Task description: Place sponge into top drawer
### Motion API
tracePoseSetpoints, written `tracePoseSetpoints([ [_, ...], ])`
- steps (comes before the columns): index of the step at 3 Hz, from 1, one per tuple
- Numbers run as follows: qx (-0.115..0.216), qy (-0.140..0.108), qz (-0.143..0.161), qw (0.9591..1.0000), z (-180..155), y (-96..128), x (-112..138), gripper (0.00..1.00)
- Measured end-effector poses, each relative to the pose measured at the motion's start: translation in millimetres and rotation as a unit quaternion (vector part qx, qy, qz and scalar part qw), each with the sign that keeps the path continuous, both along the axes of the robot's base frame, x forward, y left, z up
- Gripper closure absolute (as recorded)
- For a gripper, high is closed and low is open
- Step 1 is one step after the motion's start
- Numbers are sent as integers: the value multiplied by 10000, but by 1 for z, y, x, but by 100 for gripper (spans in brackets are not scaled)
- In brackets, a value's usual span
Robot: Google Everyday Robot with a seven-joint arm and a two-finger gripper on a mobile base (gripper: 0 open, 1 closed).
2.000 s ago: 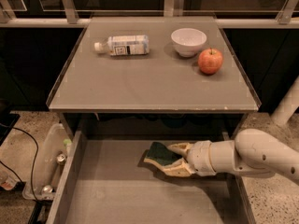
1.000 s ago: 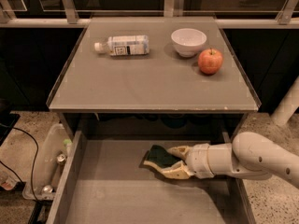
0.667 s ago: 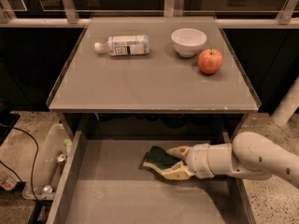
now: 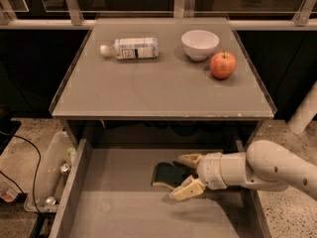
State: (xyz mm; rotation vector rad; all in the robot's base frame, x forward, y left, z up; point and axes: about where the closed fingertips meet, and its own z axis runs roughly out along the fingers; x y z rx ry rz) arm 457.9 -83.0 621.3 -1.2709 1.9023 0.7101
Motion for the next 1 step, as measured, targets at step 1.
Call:
tracePoseSetpoints([
  [1,0,0,0,10000,0,0,0,0],
])
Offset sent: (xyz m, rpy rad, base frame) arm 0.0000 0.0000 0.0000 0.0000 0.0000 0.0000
